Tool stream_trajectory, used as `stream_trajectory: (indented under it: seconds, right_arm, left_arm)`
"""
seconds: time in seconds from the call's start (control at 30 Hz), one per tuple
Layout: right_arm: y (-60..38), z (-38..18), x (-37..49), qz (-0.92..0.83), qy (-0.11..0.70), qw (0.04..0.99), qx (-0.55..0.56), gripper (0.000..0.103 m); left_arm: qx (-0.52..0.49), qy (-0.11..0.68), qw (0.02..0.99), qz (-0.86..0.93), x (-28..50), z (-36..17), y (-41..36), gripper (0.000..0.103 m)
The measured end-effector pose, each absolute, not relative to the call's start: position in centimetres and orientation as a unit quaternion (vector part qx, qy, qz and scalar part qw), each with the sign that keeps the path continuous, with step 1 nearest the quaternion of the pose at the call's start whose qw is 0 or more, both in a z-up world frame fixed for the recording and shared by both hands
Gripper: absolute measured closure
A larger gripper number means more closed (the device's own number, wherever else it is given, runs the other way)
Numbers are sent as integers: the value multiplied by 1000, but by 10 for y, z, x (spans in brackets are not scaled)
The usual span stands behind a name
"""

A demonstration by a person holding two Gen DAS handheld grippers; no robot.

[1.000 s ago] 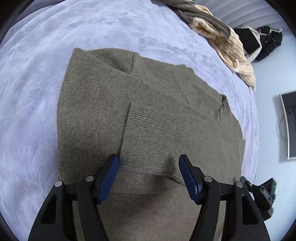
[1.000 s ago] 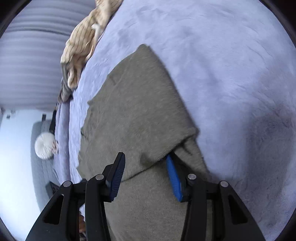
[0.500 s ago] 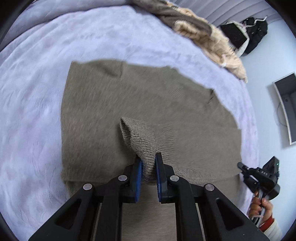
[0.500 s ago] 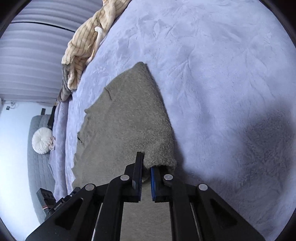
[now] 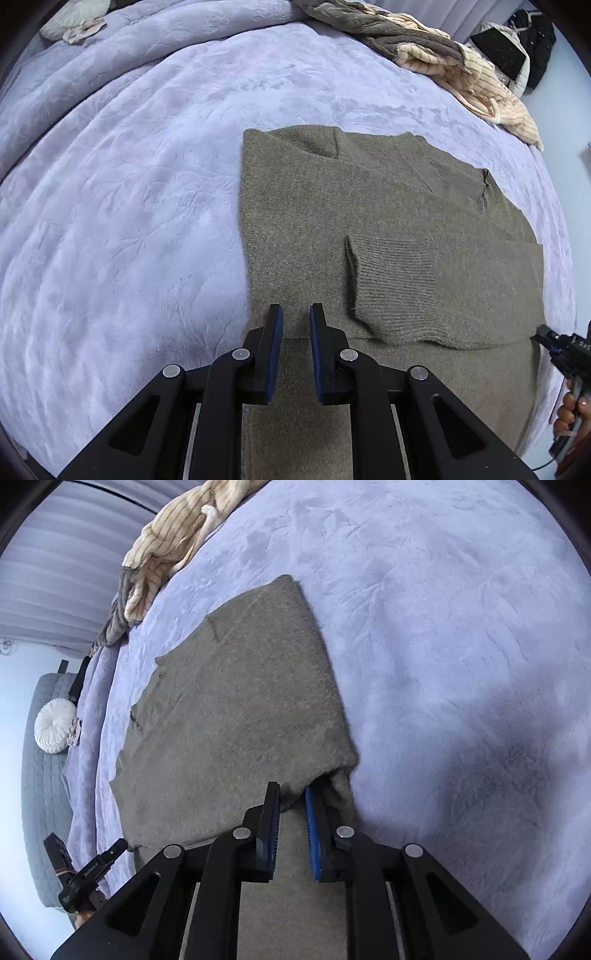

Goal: Fold small clothes

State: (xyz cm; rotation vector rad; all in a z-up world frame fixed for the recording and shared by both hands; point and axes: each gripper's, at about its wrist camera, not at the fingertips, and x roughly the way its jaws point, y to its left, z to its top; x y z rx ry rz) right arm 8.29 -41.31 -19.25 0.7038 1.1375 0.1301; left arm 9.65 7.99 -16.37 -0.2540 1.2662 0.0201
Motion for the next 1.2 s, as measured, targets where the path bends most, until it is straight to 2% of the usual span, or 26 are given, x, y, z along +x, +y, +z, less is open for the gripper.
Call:
stream_trajectory:
  seconds: [0.03, 0.13, 0.4, 0.5, 0.53, 0.57, 0.6, 0.83, 1.1, 1.2]
  right_arm:
    - [-406, -188, 80, 77, 526, 780, 329, 79]
    - [-363, -179, 74, 156, 526, 761, 347, 53]
    - [-181, -209, 104, 301, 544, 700, 351, 53]
    - [-158, -219, 120, 281, 537, 709, 361, 60]
    - [-156, -218, 123, 284, 530, 710, 368, 67]
    - [-152, -215, 125, 295, 523, 709, 370, 70]
    - [-147, -211, 127, 308, 520, 708, 366, 70]
    - [-113, -210, 108, 354, 571, 685, 281, 70]
    - [-201, -153, 92, 211, 514, 815, 162, 70]
    - [-232, -153, 104, 163, 513, 832, 133, 70]
  left_arm:
    - [-119, 590, 798, 8, 94, -162, 80, 88]
    - [-140, 592, 794, 7, 88, -162, 79, 88]
    - [-119, 600, 790, 35, 69, -163, 84, 87]
    - [-117, 598, 792, 41, 58, -160, 93, 87]
    - [-116, 598, 792, 43, 55, -160, 96, 81]
    - [-115, 598, 792, 48, 52, -160, 100, 46]
    - [-115, 594, 794, 59, 48, -158, 104, 19]
    - [-131, 585, 797, 77, 40, -155, 119, 18]
    - [-120, 599, 790, 55, 40, -161, 113, 18]
    - [-115, 610, 783, 36, 40, -165, 100, 18]
